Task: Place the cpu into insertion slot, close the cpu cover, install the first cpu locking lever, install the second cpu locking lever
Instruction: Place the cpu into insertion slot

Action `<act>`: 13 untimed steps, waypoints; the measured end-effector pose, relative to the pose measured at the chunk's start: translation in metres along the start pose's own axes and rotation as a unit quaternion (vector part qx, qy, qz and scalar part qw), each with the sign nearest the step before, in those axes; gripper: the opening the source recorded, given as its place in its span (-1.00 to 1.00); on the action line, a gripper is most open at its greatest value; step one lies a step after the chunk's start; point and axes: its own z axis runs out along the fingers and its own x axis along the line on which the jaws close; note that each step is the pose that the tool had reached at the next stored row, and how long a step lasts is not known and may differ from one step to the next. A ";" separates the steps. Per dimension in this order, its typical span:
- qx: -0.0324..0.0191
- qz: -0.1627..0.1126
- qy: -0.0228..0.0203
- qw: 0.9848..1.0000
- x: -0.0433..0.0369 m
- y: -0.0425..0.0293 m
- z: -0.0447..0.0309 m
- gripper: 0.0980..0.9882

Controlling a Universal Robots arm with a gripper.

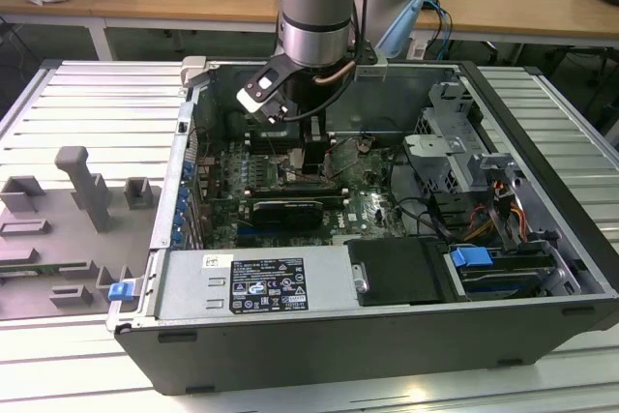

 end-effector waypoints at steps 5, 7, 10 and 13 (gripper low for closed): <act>0.000 0.000 0.000 1.000 0.0012 0.0007 0.0009 0.00; 0.000 0.000 0.000 1.000 0.0015 0.0007 0.0012 0.00; 0.000 0.000 0.000 1.000 0.0020 0.0008 0.0016 0.00; 0.000 0.000 0.000 1.000 0.0025 0.0008 0.0019 0.00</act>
